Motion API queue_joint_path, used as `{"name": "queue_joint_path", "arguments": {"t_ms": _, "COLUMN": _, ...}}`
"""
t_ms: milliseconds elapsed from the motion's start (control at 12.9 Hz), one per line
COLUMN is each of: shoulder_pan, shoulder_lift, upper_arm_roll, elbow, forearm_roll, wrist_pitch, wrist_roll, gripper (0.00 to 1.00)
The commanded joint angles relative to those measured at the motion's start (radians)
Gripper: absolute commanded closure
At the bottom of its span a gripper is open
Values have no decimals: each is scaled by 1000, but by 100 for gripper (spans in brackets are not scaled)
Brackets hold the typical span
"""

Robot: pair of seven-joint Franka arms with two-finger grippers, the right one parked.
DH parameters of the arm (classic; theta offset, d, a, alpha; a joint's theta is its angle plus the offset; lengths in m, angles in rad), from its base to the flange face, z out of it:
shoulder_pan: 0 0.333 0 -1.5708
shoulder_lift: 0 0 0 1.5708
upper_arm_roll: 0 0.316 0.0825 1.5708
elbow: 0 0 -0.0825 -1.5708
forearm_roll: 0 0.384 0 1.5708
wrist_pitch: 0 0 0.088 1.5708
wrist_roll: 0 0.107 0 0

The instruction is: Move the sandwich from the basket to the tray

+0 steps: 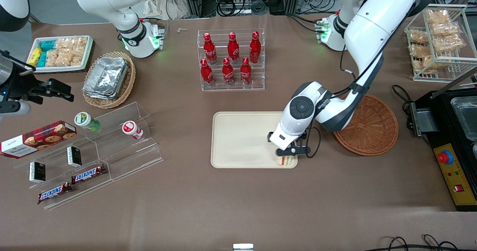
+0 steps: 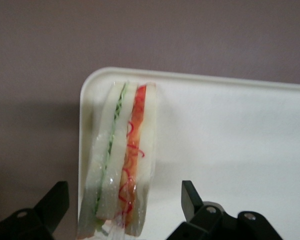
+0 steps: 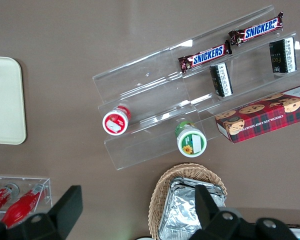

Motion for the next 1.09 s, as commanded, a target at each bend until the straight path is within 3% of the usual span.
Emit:
{"name": "queue_joint_path", "arguments": {"t_ms": 0, "shoulder_pan": 3, "shoulder_lift": -133, "upper_arm_roll": 5, "elbow": 53, "forearm_roll": 10, "wrist_pitch": -143, "wrist_roll": -30, "gripper": 0}}
{"name": "queue_joint_path", "arguments": {"t_ms": 233, "shoulder_pan": 32, "shoulder_lift": -157, "upper_arm_roll": 7, "elbow": 230, "forearm_roll": -47, "wrist_pitch": -353, "wrist_roll": -18, "gripper": 0}}
{"name": "queue_joint_path", "arguments": {"t_ms": 388, "shoulder_pan": 122, "shoulder_lift": -198, "upper_arm_roll": 2, "elbow": 250, "forearm_roll": -56, "wrist_pitch": -442, "wrist_roll": 19, "gripper": 0}}
{"name": "queue_joint_path", "arguments": {"t_ms": 620, "shoulder_pan": 269, "shoulder_lift": -302, "upper_arm_roll": 13, "elbow": 244, "forearm_roll": -235, "wrist_pitch": -468, "wrist_roll": 281, "gripper": 0}}
{"name": "queue_joint_path", "arguments": {"t_ms": 698, "shoulder_pan": 282, "shoulder_lift": -322, "upper_arm_roll": 49, "elbow": 244, "forearm_roll": -257, "wrist_pitch": -496, "wrist_roll": 345, "gripper": 0}}
{"name": "queue_joint_path", "arguments": {"t_ms": 930, "shoulder_pan": 227, "shoulder_lift": -364, "upper_arm_roll": 184, "elbow": 232, "forearm_roll": -294, "wrist_pitch": -513, "wrist_roll": 474, "gripper": 0}}
{"name": "queue_joint_path", "arguments": {"t_ms": 1008, "shoulder_pan": 164, "shoulder_lift": -373, "upper_arm_roll": 258, "elbow": 227, "forearm_roll": -318, "wrist_pitch": -513, "wrist_roll": 520, "gripper": 0}}
